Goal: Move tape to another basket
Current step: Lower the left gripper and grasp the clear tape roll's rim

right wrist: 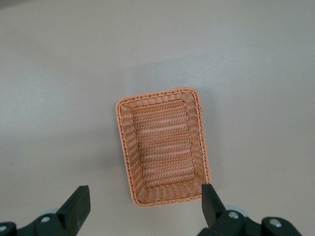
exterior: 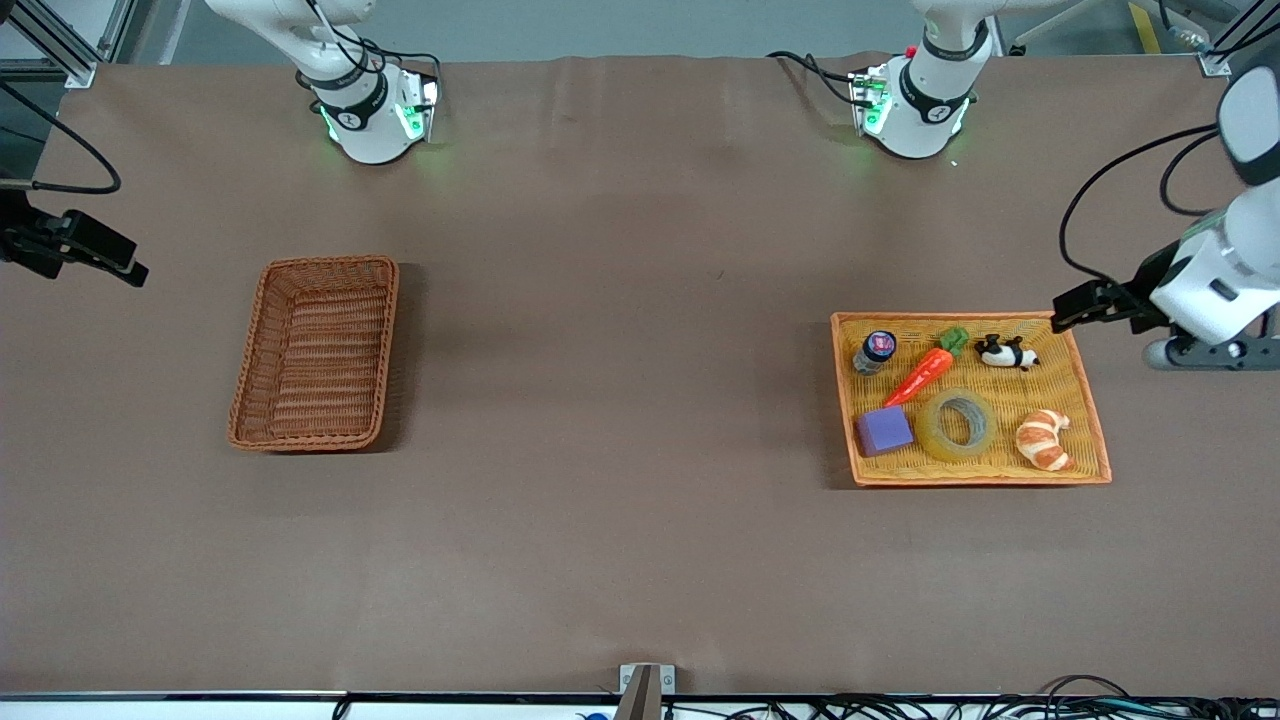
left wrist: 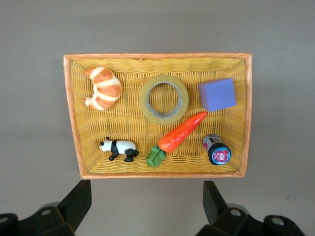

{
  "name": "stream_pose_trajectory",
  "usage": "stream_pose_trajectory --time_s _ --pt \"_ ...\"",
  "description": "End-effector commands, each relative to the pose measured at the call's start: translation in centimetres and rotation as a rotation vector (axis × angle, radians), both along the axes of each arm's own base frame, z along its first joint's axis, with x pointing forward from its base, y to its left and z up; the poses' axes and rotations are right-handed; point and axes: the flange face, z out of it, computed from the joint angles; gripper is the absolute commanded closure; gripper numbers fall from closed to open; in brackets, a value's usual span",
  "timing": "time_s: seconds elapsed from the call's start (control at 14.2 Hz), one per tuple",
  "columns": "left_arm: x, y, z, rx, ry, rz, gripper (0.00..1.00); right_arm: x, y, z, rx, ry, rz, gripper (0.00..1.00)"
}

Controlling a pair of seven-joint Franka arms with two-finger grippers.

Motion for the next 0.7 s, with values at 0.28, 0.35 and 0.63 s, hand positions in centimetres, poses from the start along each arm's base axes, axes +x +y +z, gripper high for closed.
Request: stream_pose_trajectory --time_s 0.28,0.35,0.63 --pt "1.6 2.2 -12.1 -0.021 0.057 0.019 0.00 -0.1 -0.2 0.2 0.021 0.002 0.002 0.00" --pt "2.0 2.3 -13.5 -0.023 0.055 0.021 0.00 -0.1 -0.2 0.2 0.021 0.002 0.004 0.00" --pt "3.6 3.0 -18.1 -0.032 0.030 0.036 0.00 -0.2 -0.2 0.1 0.021 0.008 0.004 0.00"
